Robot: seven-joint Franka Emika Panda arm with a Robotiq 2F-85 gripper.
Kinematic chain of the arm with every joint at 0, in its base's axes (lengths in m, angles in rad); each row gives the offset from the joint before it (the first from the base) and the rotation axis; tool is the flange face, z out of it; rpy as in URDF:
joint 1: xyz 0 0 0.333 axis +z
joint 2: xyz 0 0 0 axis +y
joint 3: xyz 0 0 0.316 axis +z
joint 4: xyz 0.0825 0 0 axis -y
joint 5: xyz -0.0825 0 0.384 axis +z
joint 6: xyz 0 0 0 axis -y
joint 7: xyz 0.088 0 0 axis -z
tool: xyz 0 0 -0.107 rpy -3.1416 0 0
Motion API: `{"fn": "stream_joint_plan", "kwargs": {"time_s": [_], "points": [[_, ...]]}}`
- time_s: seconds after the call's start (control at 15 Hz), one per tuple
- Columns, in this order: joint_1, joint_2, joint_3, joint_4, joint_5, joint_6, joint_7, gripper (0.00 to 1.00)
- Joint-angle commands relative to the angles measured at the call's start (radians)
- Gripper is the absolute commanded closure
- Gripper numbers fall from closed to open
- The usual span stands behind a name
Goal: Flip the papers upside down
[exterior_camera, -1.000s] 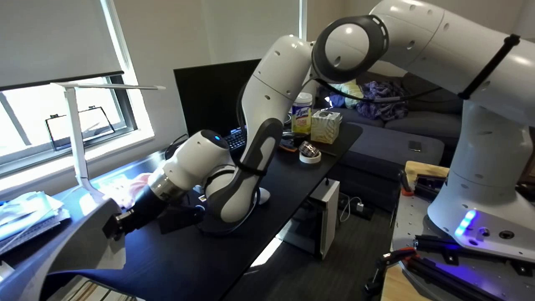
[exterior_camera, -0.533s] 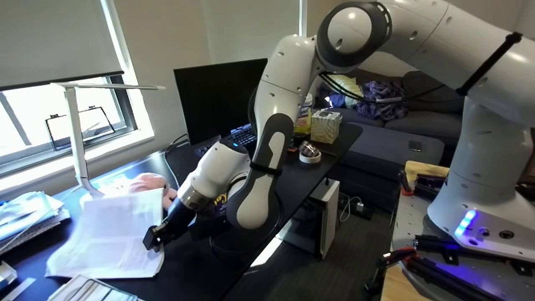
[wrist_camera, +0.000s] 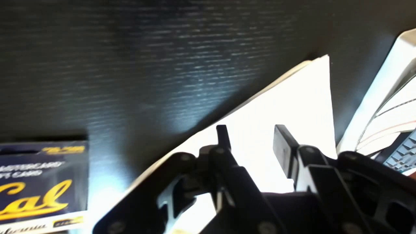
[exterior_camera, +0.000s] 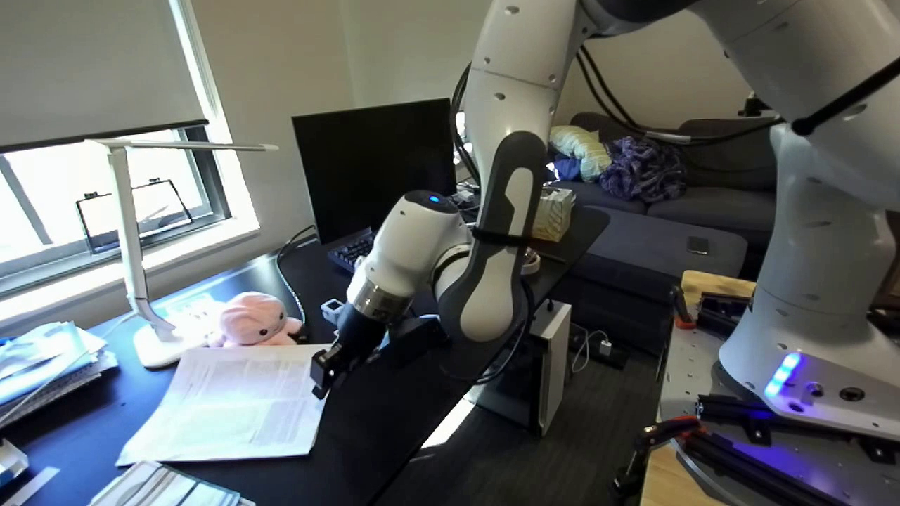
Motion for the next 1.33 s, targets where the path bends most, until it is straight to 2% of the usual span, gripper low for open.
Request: {"fn": "stream_joint_plan", "kwargs": {"time_s": [0.0,0.07,0.2,0.33,0.47,0.53,0.6,0.8,1.0,1.07,1.27], "points": [[0.15,-0.253,-0.079,-0.199,0.24,-0.148,-0.249,0.28],[0.239,-0.309,-0.169,-0.213,0.159,-0.202,-0.169,0.22],[0.376,-0.425,-0.272,-0.234,0.142,-0.369,-0.178,0.09],[0.513,-0.495,-0.39,-0.217,0.045,-0.528,-0.139,0.01],[0.543,-0.57,-0.371,-0.192,-0.011,-0.702,-0.185,0.0],[0.471,-0.618,-0.273,-0.187,-0.026,-0.786,-0.22,0.0],[0.412,-0.65,-0.193,-0.199,0.048,-0.798,-0.334,0.0],[0.297,-0.73,-0.043,-0.206,0.287,-0.87,-0.515,0.0],[0.182,-0.767,0.033,-0.176,0.511,-1.016,-0.66,0.0],[0.171,-0.733,0.074,-0.17,0.415,-0.952,-0.564,0.0],[0.115,-0.757,0.094,-0.168,0.481,-0.999,-0.63,0.0]]}}
